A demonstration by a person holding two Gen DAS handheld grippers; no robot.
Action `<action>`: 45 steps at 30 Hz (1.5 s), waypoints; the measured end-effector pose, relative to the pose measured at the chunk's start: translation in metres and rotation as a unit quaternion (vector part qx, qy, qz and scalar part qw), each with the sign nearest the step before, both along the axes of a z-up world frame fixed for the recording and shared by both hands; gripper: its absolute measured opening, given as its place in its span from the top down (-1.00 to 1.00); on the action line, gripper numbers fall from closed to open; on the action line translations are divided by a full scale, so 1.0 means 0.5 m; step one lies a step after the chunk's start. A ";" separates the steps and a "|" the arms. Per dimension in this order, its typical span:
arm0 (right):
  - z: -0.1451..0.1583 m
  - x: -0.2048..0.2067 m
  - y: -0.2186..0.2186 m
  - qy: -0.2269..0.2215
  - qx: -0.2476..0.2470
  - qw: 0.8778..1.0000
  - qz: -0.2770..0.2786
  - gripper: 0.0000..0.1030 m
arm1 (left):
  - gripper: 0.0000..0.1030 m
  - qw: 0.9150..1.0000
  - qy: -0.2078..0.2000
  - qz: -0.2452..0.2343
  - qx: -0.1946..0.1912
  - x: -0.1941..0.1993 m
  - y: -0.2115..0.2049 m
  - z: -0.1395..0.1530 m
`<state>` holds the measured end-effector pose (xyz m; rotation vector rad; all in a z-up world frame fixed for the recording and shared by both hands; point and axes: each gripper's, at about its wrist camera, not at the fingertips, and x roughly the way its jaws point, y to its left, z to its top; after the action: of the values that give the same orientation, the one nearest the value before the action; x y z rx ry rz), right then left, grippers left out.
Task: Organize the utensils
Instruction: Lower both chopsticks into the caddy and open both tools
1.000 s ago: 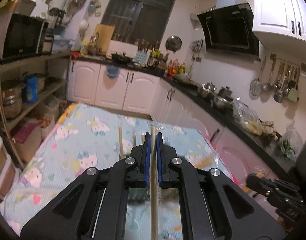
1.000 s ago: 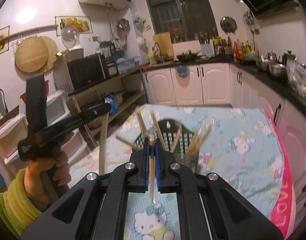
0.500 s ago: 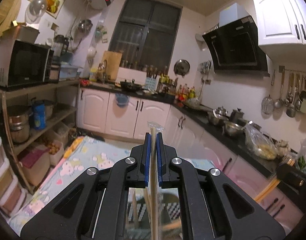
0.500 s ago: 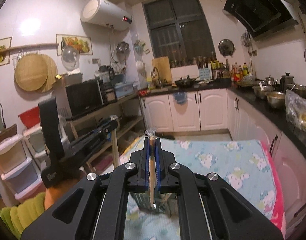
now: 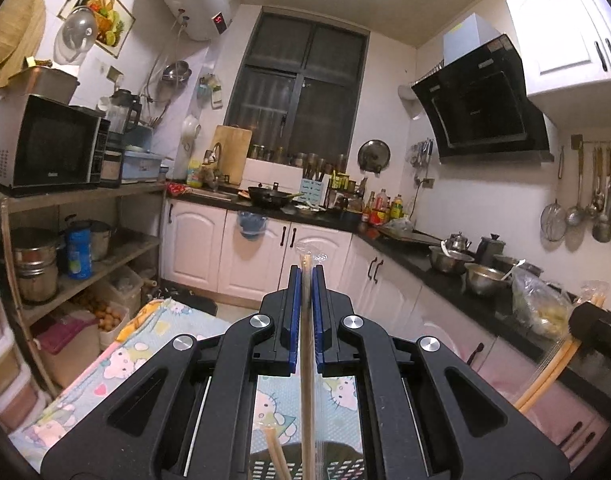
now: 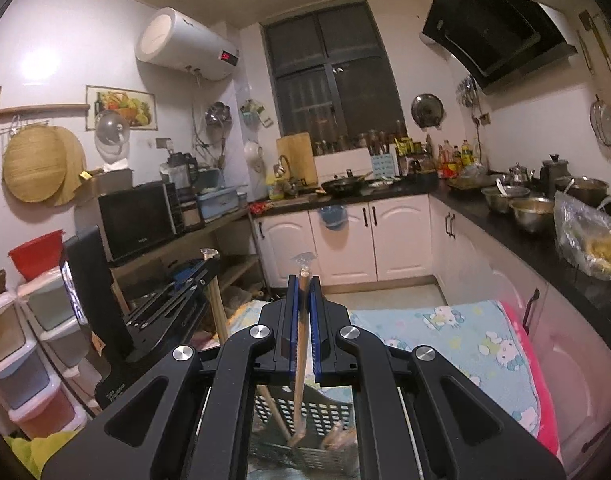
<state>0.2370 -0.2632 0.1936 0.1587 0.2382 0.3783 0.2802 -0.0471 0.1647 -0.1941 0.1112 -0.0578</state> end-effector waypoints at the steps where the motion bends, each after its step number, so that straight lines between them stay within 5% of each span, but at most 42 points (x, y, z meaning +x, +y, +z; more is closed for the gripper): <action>1: -0.007 0.007 -0.001 0.003 0.002 1.000 -0.001 0.89 | 0.97 1.000 0.003 0.000 0.002 0.006 -0.004 -0.007; 25: -0.131 0.051 -0.001 0.063 -0.010 0.998 0.000 0.89 | 0.94 0.999 0.042 -0.009 0.018 0.027 -0.015 -0.115; 32: -0.149 0.039 -0.004 0.084 -0.009 0.996 0.005 0.87 | 0.60 0.997 0.075 -0.028 0.013 0.011 0.000 -0.129; 35: -0.154 0.028 -0.007 0.090 -0.006 0.996 0.004 0.63 | 0.54 0.995 0.090 -0.034 0.014 0.002 0.007 -0.137; 45: -0.161 -0.011 -0.022 0.100 -0.009 0.995 0.001 0.40 | 0.18 0.991 0.122 -0.059 0.010 -0.047 0.029 -0.142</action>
<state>0.2313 -0.2740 0.1134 0.1782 0.4384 0.3624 0.2565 -0.0326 0.0939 -0.1739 0.3672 -0.1507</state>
